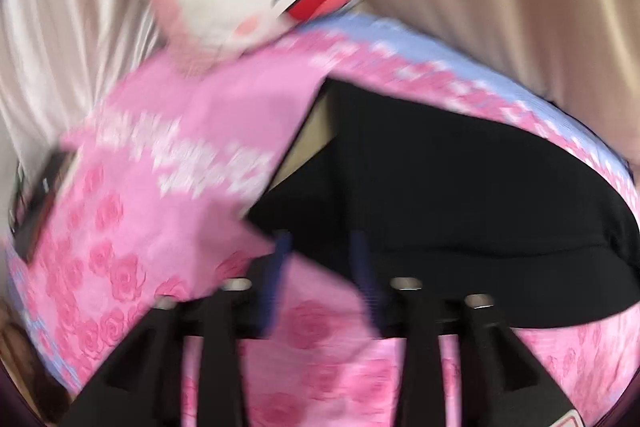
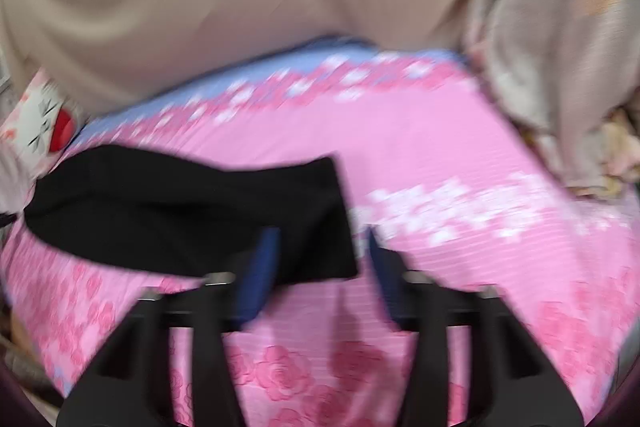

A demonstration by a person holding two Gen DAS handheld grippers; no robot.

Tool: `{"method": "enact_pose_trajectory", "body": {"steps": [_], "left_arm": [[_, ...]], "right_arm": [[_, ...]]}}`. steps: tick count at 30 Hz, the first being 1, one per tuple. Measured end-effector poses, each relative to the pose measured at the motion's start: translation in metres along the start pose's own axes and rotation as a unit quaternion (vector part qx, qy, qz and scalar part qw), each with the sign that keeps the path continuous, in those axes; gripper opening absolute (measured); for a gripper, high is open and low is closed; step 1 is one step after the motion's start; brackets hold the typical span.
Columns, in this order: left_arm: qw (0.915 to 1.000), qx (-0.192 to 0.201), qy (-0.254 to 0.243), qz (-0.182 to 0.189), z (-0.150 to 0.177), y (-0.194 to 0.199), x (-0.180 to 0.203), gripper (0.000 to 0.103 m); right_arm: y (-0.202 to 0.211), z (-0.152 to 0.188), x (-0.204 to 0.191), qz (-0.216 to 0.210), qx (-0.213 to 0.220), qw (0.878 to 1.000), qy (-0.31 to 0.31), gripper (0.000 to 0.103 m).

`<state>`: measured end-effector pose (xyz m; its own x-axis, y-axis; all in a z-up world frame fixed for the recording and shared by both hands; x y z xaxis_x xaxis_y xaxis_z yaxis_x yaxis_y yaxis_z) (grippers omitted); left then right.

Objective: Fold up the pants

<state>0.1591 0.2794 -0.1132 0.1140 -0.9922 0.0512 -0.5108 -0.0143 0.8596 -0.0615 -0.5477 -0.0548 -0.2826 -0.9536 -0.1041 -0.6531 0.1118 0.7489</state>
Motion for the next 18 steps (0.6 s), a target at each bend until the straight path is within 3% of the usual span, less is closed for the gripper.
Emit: {"method": "enact_pose_trajectory", "body": {"steps": [1, 2, 4, 7, 10, 12, 15, 17, 18], "left_arm": [[0.9996, 0.019, -0.016, -0.016, -0.003, 0.007, 0.014, 0.09], [0.9987, 0.034, -0.029, -0.026, -0.006, 0.011, 0.026, 0.095], [0.9978, 0.035, -0.044, -0.034, -0.009, 0.008, 0.045, 0.095], [0.9989, -0.002, -0.029, -0.037, -0.009, -0.019, 0.058, 0.095], [0.9983, -0.032, 0.019, -0.044, -0.001, -0.044, 0.049, 0.094], [0.9974, -0.042, 0.044, -0.039, 0.008, -0.051, 0.043, 0.094], [0.9947, -0.06, 0.083, -0.006, 0.021, -0.061, 0.039, 0.094], [0.9933, -0.062, 0.097, -0.001, 0.023, -0.064, 0.038, 0.094], [0.9932, -0.062, 0.099, 0.0, 0.023, -0.064, 0.039, 0.094]], "right_arm": [[0.006, -0.005, -0.001, -0.002, 0.011, 1.0, 0.002, 0.085], [0.013, -0.01, -0.005, -0.012, 0.02, 1.0, 0.001, 0.085], [0.02, -0.017, -0.011, -0.023, 0.03, 0.999, -0.009, 0.085], [0.016, -0.028, -0.016, -0.017, 0.027, 0.999, -0.015, 0.085], [-0.002, -0.026, -0.013, -0.012, -0.006, 1.0, -0.027, 0.085], [-0.019, -0.018, -0.017, -0.041, -0.037, 0.997, -0.049, 0.085], [-0.035, -0.009, -0.026, -0.064, -0.056, 0.995, -0.056, 0.085], [-0.049, -0.002, -0.037, -0.078, -0.076, 0.993, -0.046, 0.058], [-0.056, 0.001, -0.04, -0.081, -0.089, 0.992, -0.043, 0.035]]}}
Point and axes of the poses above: each gripper's, at about its wrist camera, not at the fingertips, and y roughly against the way its jaws point, x to its right, z to its underside, the point moved 10 cm from there along -y, roughly the way its jaws point, and after that the axes turned 8 degrees about -x, right-handed, at the moved point
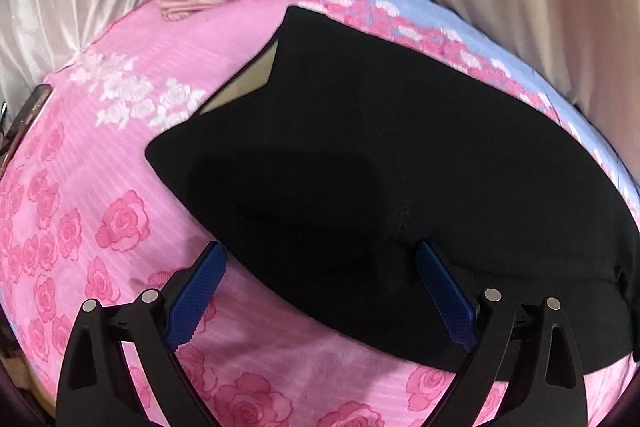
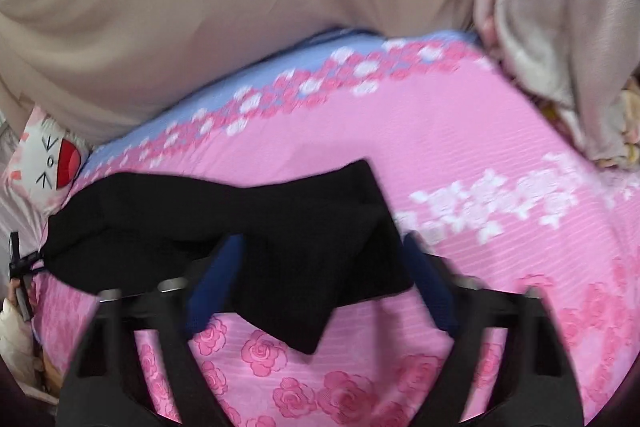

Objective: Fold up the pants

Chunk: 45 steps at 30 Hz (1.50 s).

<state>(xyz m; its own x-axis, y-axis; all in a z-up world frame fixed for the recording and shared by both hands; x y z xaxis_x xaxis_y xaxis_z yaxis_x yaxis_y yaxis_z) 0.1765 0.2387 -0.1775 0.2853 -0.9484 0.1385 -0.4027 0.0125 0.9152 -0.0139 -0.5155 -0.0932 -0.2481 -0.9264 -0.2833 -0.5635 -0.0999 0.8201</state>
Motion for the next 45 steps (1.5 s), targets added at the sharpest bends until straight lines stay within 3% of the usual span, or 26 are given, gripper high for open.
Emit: {"method": "enact_pose_trajectory", "body": {"steps": [1, 2, 4, 6, 8, 10, 12, 14, 17, 19, 21, 25, 26, 27, 28, 29, 30, 33, 35, 38, 40, 42, 44, 45], "left_arm": [[1.0, -0.005, 0.003, 0.0, -0.001, 0.0, 0.0, 0.094], [0.9999, -0.007, 0.008, 0.002, -0.002, 0.0, 0.0, 0.094], [0.9995, -0.013, 0.025, 0.011, -0.005, -0.001, -0.001, 0.094], [0.9988, -0.019, 0.039, 0.021, -0.009, 0.0, -0.001, 0.094], [0.9981, -0.022, 0.05, 0.03, -0.012, 0.001, -0.003, 0.094], [0.9975, -0.023, 0.055, 0.039, -0.014, 0.003, -0.004, 0.094], [0.9972, -0.021, 0.055, 0.046, -0.012, 0.004, -0.006, 0.094], [0.9973, -0.017, 0.053, 0.048, -0.012, 0.003, -0.008, 0.094], [0.9977, -0.008, 0.049, 0.048, -0.013, 0.002, -0.007, 0.094], [0.9978, -0.01, 0.051, 0.041, -0.014, 0.001, -0.006, 0.094], [0.9976, -0.014, 0.059, 0.033, -0.017, -0.001, -0.006, 0.095], [0.9961, -0.008, 0.085, 0.024, -0.029, -0.001, -0.005, 0.091], [0.9958, -0.002, 0.089, 0.021, -0.031, 0.001, -0.004, 0.079], [0.9964, 0.003, 0.084, 0.011, -0.033, 0.003, -0.002, 0.074], [0.9976, 0.008, 0.069, 0.003, -0.034, 0.006, 0.002, 0.058], [0.9988, 0.015, 0.046, 0.003, -0.038, 0.013, 0.009, 0.041], [0.9991, 0.015, 0.038, 0.013, -0.039, 0.016, 0.012, 0.032], [0.998, 0.013, 0.027, 0.055, -0.043, 0.033, 0.013, 0.005], [0.9981, 0.037, 0.021, 0.044, -0.049, 0.051, -0.006, 0.005], [0.9949, 0.019, 0.014, 0.098, -0.044, 0.062, -0.028, 0.01], [0.9958, -0.007, 0.005, 0.091, -0.03, 0.056, -0.04, 0.018], [0.998, 0.009, 0.002, 0.063, -0.023, 0.061, -0.047, 0.021], [0.9982, 0.053, 0.015, 0.023, -0.021, 0.078, -0.059, 0.052], [0.9962, 0.081, 0.028, 0.011, -0.023, 0.089, -0.066, 0.06]], "right_arm": [[-0.009, 0.001, -0.003, 0.006, -0.013, 1.0, 0.005, 0.013], [-0.013, 0.0, -0.006, 0.013, -0.019, 1.0, 0.016, 0.009], [-0.006, -0.014, -0.018, 0.033, -0.001, 0.999, 0.041, 0.009], [0.034, -0.048, -0.04, 0.014, 0.071, 0.996, 0.058, 0.009], [0.091, -0.077, -0.062, -0.007, 0.156, 0.984, 0.086, 0.007], [0.128, -0.09, -0.07, 0.0, 0.198, 0.974, 0.111, 0.007], [0.135, -0.083, -0.064, 0.015, 0.196, 0.971, 0.137, 0.007], [0.102, -0.054, -0.025, 0.026, 0.128, 0.985, 0.109, 0.011], [0.051, 0.004, 0.057, 0.118, 0.036, 0.992, 0.029, 0.015], [0.051, 0.027, 0.08, 0.115, 0.045, 0.992, -0.027, 0.015], [0.061, 0.037, 0.079, 0.1, 0.076, 0.991, -0.055, 0.015], [0.072, 0.038, 0.049, 0.071, 0.102, 0.991, -0.045, 0.016], [0.073, 0.034, 0.044, 0.067, 0.104, 0.992, -0.04, 0.018], [0.074, 0.033, 0.031, 0.055, 0.108, 0.992, -0.035, 0.027], [0.075, 0.031, 0.025, 0.049, 0.111, 0.992, -0.033, 0.044], [0.075, 0.027, 0.019, 0.046, 0.115, 0.992, -0.031, 0.053], [0.074, 0.025, 0.009, 0.043, 0.121, 0.991, -0.025, 0.064], [0.068, 0.02, -0.014, 0.024, 0.125, 0.992, -0.008, 0.063], [0.06, 0.018, -0.029, 0.012, 0.121, 0.993, 0.0, 0.063], [0.045, 0.021, -0.049, -0.001, 0.103, 0.995, 0.01, 0.063], [0.037, 0.023, -0.065, -0.01, 0.096, 0.995, 0.018, 0.063], [0.028, 0.021, -0.09, -0.022, 0.09, 0.995, 0.038, 0.065], [0.018, 0.02, -0.115, -0.031, 0.081, 0.995, 0.057, 0.066], [0.014, 0.019, -0.132, -0.039, 0.075, 0.994, 0.069, 0.066]]}}
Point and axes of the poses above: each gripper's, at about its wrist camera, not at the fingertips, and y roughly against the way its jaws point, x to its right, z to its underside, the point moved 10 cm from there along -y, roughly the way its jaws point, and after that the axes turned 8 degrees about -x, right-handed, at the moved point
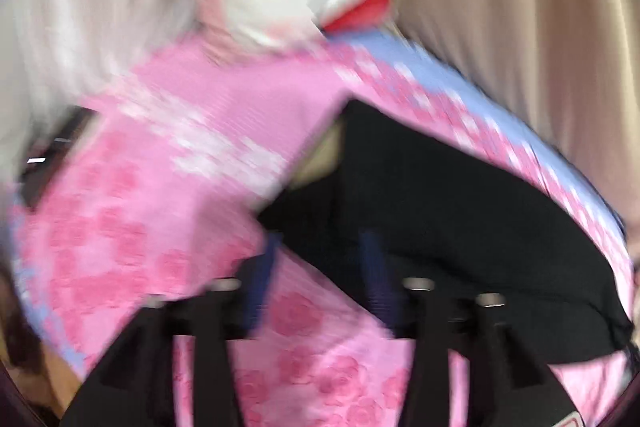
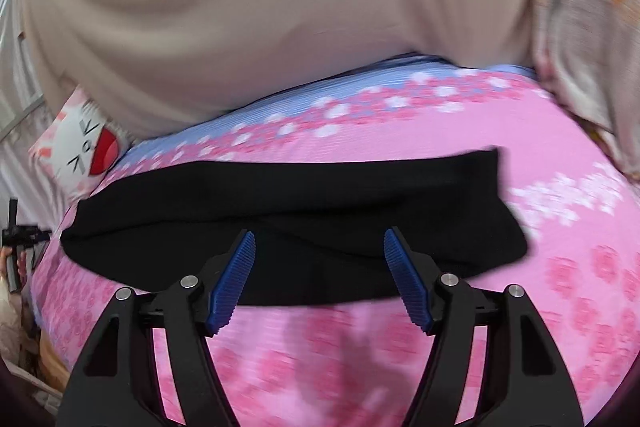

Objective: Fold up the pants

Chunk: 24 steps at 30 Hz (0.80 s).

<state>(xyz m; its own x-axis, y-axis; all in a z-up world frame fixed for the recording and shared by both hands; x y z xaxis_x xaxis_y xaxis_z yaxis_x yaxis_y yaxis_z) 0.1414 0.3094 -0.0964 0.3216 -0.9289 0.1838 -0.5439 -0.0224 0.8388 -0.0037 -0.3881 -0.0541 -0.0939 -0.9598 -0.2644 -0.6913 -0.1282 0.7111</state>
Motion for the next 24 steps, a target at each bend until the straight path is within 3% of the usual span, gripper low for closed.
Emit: {"method": "enact_pose_trajectory", "body": {"steps": [1, 3, 4, 7, 11, 12, 14, 16, 19, 21, 23, 24], "left_arm": [[0.9997, 0.023, 0.006, -0.004, -0.003, 0.008, -0.001, 0.067], [0.9997, 0.017, -0.007, 0.016, -0.007, 0.008, 0.011, 0.067], [0.9995, 0.001, -0.017, 0.025, -0.007, 0.001, 0.021, 0.067], [0.9974, -0.066, -0.026, 0.01, 0.004, -0.034, 0.034, 0.067], [0.9921, -0.118, 0.025, 0.032, 0.017, -0.074, 0.039, 0.065], [0.9925, -0.113, 0.032, 0.031, 0.015, -0.079, 0.038, 0.063], [0.9945, -0.096, 0.023, 0.035, 0.007, -0.083, 0.038, 0.026], [0.9926, -0.101, 0.014, 0.067, 0.002, -0.082, 0.043, 0.013], [0.9898, -0.09, -0.009, 0.11, -0.014, -0.067, 0.046, 0.011], [0.9836, -0.077, -0.012, 0.163, -0.027, -0.039, 0.043, 0.011], [0.9795, -0.066, -0.022, 0.189, -0.03, -0.016, 0.038, 0.011], [0.9805, -0.065, -0.033, 0.182, -0.029, -0.01, 0.034, 0.011]], "right_arm": [[-0.008, -0.003, -0.023, -0.015, -0.009, 1.0, 0.021, 0.066], [-0.023, -0.01, -0.081, -0.043, -0.02, 0.995, 0.088, 0.066], [-0.029, -0.012, -0.102, -0.054, -0.021, 0.992, 0.112, 0.066], [-0.049, -0.018, -0.167, -0.101, -0.029, 0.981, 0.16, 0.066], [-0.071, -0.011, -0.23, -0.143, -0.049, 0.968, 0.201, 0.066], [-0.076, -0.008, -0.242, -0.15, -0.054, 0.965, 0.209, 0.066], [-0.085, 0.0, -0.266, -0.163, -0.062, 0.959, 0.222, 0.067], [-0.088, 0.005, -0.274, -0.171, -0.067, 0.957, 0.224, 0.067], [-0.099, 0.01, -0.286, -0.173, -0.077, 0.956, 0.224, 0.067], [-0.102, 0.011, -0.284, -0.172, -0.083, 0.956, 0.221, 0.067], [-0.103, 0.01, -0.282, -0.165, -0.08, 0.959, 0.218, 0.067], [-0.103, 0.01, -0.281, -0.162, -0.081, 0.959, 0.217, 0.067]]}}
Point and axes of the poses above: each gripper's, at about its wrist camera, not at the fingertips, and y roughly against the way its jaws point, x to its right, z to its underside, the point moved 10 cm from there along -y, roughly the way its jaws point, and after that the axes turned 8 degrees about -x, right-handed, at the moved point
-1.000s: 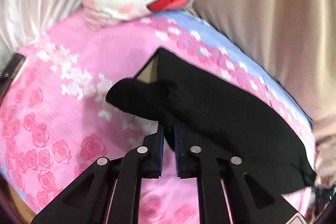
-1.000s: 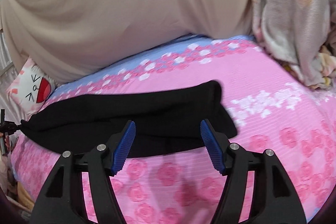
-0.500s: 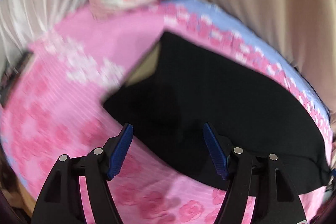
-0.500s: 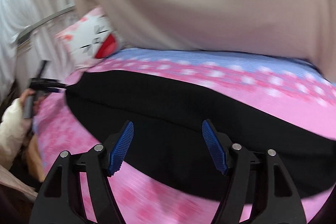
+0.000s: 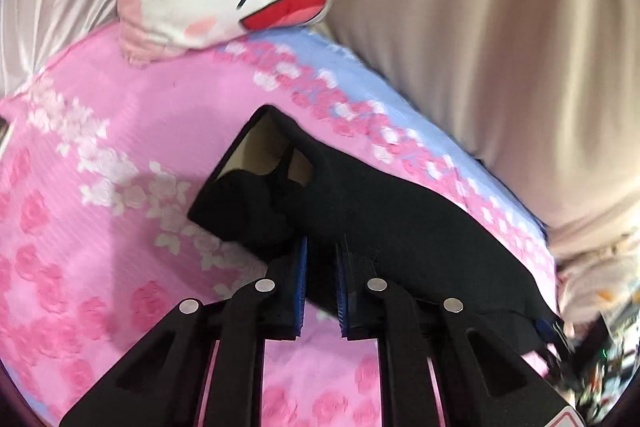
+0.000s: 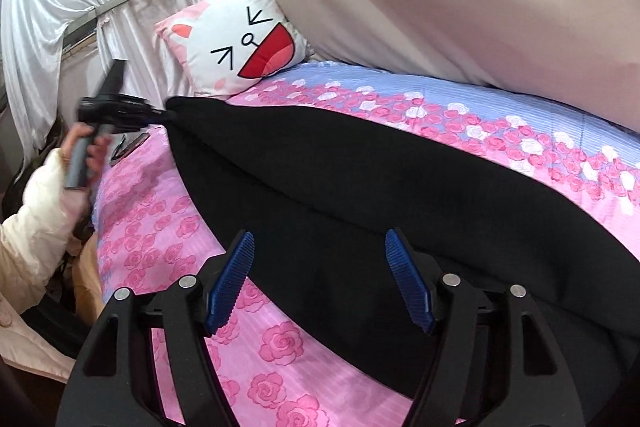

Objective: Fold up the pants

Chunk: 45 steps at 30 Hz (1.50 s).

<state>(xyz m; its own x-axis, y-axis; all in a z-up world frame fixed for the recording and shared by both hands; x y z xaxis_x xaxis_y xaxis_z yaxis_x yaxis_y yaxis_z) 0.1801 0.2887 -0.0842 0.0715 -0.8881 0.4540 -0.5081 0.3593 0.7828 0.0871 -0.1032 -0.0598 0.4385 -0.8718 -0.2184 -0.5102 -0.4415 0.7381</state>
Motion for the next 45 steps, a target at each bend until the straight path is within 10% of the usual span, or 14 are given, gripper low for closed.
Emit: {"method": "enact_pose_trajectory", "body": {"steps": [4, 13, 17, 21, 27, 38, 42, 45], "left_arm": [[0.9917, -0.026, 0.013, -0.125, 0.022, 0.001, -0.053, 0.054], [0.9872, 0.001, 0.025, -0.157, 0.036, 0.007, -0.069, 0.056], [0.9772, 0.028, -0.001, -0.21, 0.028, 0.022, -0.061, 0.075], [0.9731, 0.035, -0.003, -0.228, 0.034, 0.033, -0.071, 0.077], [0.9664, 0.032, 0.013, -0.255, 0.044, 0.042, -0.099, 0.078], [0.9594, 0.059, 0.007, -0.276, 0.037, 0.062, -0.106, 0.078], [0.9587, 0.074, 0.014, -0.274, 0.027, 0.072, -0.102, 0.078], [0.9603, 0.083, 0.018, -0.266, 0.019, 0.074, -0.091, 0.078]], "right_arm": [[-0.012, -0.003, -0.001, -0.007, -0.01, 1.0, -0.004, 0.069], [-0.122, -0.075, -0.159, -0.064, -0.054, 0.972, 0.221, 0.053], [-0.182, -0.095, -0.21, -0.058, -0.074, 0.953, 0.288, 0.052], [-0.231, -0.098, -0.233, -0.052, -0.11, 0.942, 0.312, 0.05], [-0.269, -0.101, -0.23, -0.067, -0.153, 0.947, 0.273, 0.012], [-0.237, -0.147, -0.273, -0.169, -0.122, 0.961, 0.183, 0.008], [-0.278, -0.103, -0.306, -0.124, -0.173, 0.949, 0.231, 0.014], [-0.264, -0.092, -0.302, -0.108, -0.132, 0.96, 0.223, 0.029]]}}
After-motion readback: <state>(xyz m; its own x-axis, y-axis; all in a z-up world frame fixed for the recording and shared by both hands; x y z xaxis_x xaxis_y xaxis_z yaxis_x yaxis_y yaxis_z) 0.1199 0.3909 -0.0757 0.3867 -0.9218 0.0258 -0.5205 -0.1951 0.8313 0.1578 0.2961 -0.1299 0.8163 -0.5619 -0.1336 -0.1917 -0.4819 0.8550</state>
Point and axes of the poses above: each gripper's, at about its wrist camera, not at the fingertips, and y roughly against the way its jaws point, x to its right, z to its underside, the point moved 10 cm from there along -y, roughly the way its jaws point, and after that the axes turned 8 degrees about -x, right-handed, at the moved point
